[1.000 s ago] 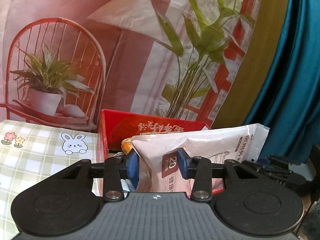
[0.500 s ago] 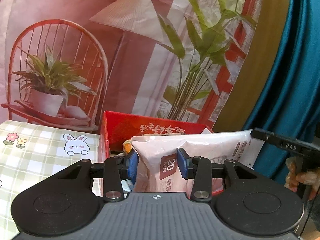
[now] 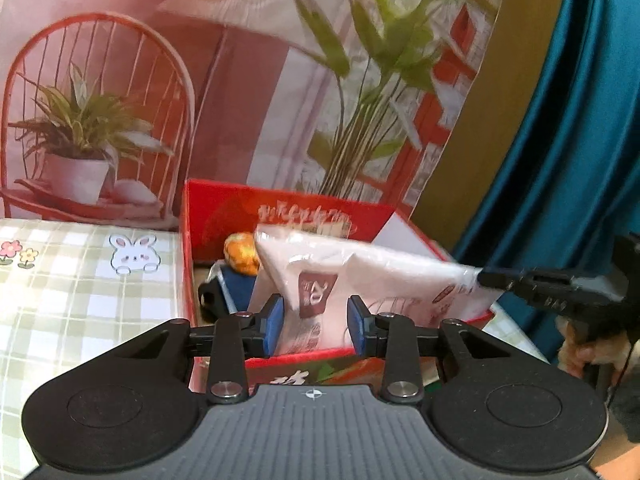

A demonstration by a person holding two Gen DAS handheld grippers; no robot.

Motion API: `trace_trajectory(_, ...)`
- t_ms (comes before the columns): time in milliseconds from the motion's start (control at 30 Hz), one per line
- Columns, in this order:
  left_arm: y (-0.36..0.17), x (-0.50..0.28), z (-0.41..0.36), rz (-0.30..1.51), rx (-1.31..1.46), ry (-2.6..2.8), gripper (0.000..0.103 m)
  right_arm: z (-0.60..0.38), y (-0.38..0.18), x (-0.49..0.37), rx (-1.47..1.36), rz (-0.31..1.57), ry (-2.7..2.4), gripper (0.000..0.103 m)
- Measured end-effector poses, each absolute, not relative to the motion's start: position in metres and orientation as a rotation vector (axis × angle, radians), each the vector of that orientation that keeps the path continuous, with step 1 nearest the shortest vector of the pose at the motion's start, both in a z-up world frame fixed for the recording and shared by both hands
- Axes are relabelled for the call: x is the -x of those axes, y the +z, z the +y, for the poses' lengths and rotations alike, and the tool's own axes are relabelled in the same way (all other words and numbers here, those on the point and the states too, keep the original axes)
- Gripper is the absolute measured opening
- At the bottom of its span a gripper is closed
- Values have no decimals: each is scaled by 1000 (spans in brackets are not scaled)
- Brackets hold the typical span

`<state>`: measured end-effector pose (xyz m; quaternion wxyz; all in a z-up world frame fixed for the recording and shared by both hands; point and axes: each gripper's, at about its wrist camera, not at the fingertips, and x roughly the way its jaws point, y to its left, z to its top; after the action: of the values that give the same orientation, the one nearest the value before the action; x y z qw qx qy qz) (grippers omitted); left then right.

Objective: Organize soft objects
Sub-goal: 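Raise the left gripper out of the box toward the pink knitted cloth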

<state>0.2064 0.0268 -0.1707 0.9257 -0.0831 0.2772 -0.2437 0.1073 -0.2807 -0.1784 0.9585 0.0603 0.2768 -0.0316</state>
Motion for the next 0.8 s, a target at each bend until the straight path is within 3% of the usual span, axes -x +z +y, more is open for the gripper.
trace_trajectory(333, -118, -207, 23, 428, 160, -450, 33, -277, -173, -101, -89, 531, -55, 5)
trace_trajectory(567, -142, -231, -5, 539, 112, -408, 25, -271, -165, -95, -52, 515, -39, 5)
trace_trajectory(800, -173, -228, -7, 631, 79, -421, 24, -264, -170, -96, -6, 548, -13, 5)
